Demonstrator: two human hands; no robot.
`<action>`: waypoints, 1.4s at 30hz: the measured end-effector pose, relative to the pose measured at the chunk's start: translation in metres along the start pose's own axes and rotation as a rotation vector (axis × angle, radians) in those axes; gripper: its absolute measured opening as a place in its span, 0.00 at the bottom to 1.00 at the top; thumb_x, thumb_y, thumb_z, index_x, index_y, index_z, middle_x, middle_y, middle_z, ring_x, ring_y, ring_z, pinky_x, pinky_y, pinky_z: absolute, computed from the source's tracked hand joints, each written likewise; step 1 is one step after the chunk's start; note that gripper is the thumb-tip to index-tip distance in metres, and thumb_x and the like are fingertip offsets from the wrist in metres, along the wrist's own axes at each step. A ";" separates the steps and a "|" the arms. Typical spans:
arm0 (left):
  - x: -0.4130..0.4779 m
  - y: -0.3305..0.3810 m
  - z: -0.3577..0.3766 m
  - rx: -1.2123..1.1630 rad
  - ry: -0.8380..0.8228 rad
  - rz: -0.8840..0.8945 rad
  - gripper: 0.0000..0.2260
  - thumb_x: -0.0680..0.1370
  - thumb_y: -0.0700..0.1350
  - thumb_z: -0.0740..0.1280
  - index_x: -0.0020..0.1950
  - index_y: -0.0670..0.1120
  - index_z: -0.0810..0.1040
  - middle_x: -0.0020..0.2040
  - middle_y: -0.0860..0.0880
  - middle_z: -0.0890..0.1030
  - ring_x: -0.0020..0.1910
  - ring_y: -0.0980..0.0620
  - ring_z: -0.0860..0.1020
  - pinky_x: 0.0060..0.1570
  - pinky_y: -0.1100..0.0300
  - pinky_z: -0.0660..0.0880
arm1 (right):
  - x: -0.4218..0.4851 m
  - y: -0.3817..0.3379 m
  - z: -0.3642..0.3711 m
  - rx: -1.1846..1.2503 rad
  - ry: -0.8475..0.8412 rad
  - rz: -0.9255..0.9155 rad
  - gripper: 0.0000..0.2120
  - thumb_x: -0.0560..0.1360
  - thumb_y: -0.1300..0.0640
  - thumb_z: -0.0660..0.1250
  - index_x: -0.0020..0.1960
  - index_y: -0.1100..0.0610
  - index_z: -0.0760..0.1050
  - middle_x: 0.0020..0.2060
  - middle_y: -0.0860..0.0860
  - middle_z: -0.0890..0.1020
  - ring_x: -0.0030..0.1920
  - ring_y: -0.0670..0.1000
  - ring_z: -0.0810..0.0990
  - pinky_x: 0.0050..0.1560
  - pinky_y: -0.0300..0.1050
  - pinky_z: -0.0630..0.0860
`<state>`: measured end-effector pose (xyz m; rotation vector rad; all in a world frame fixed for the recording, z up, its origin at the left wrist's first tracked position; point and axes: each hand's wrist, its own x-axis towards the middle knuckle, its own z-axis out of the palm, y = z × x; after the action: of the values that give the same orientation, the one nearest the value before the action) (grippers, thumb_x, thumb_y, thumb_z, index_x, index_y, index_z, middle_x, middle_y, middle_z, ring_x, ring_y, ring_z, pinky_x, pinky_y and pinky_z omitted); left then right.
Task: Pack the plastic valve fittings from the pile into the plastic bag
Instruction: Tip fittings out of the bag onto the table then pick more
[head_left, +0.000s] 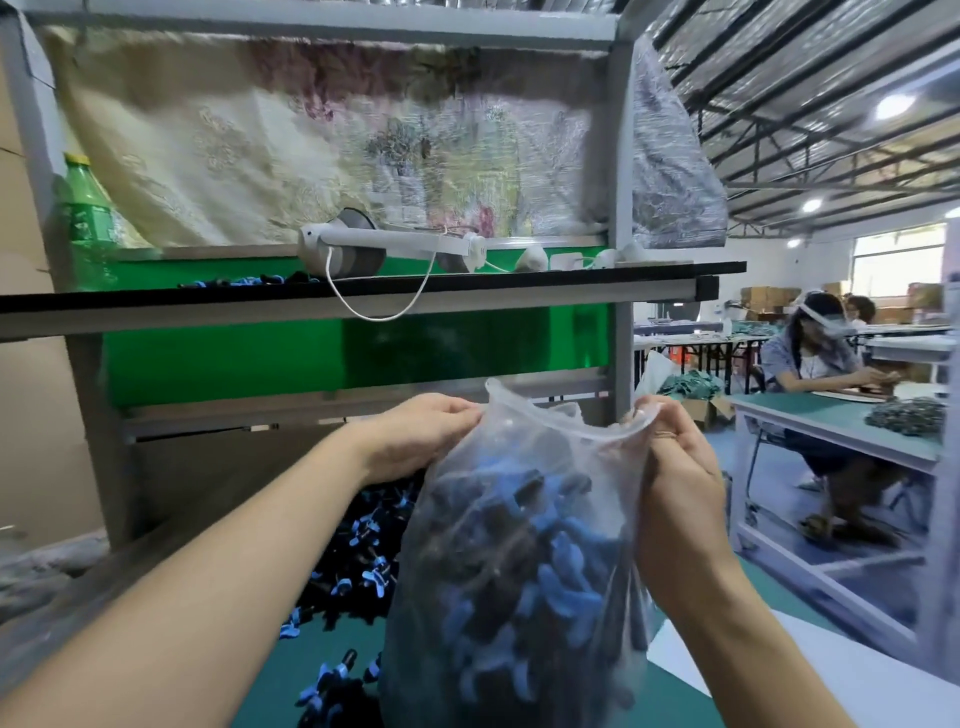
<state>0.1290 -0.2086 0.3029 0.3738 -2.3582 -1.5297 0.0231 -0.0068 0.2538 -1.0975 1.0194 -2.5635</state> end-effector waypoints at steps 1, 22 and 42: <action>0.003 -0.002 0.000 -0.005 0.064 0.009 0.11 0.82 0.45 0.65 0.61 0.42 0.81 0.55 0.49 0.84 0.48 0.55 0.83 0.46 0.63 0.78 | 0.005 0.001 -0.002 0.002 -0.007 -0.001 0.20 0.81 0.65 0.54 0.36 0.50 0.73 0.27 0.46 0.71 0.27 0.44 0.68 0.28 0.35 0.68; -0.043 0.013 -0.065 -0.037 0.414 -0.079 0.06 0.81 0.40 0.64 0.50 0.38 0.79 0.42 0.43 0.80 0.35 0.53 0.81 0.33 0.63 0.80 | 0.041 0.030 -0.044 -0.488 0.206 0.161 0.03 0.79 0.61 0.62 0.49 0.56 0.67 0.41 0.52 0.72 0.41 0.50 0.70 0.46 0.48 0.70; 0.027 0.060 0.116 1.033 0.026 0.388 0.16 0.84 0.56 0.55 0.65 0.52 0.75 0.59 0.46 0.81 0.56 0.45 0.77 0.54 0.50 0.74 | 0.034 0.022 -0.036 -0.088 0.071 0.171 0.10 0.81 0.64 0.61 0.58 0.56 0.77 0.49 0.55 0.85 0.49 0.51 0.83 0.52 0.44 0.81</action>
<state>0.0559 -0.0980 0.3162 0.1161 -2.7882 -0.0596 -0.0284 -0.0185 0.2413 -0.9019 1.1985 -2.4581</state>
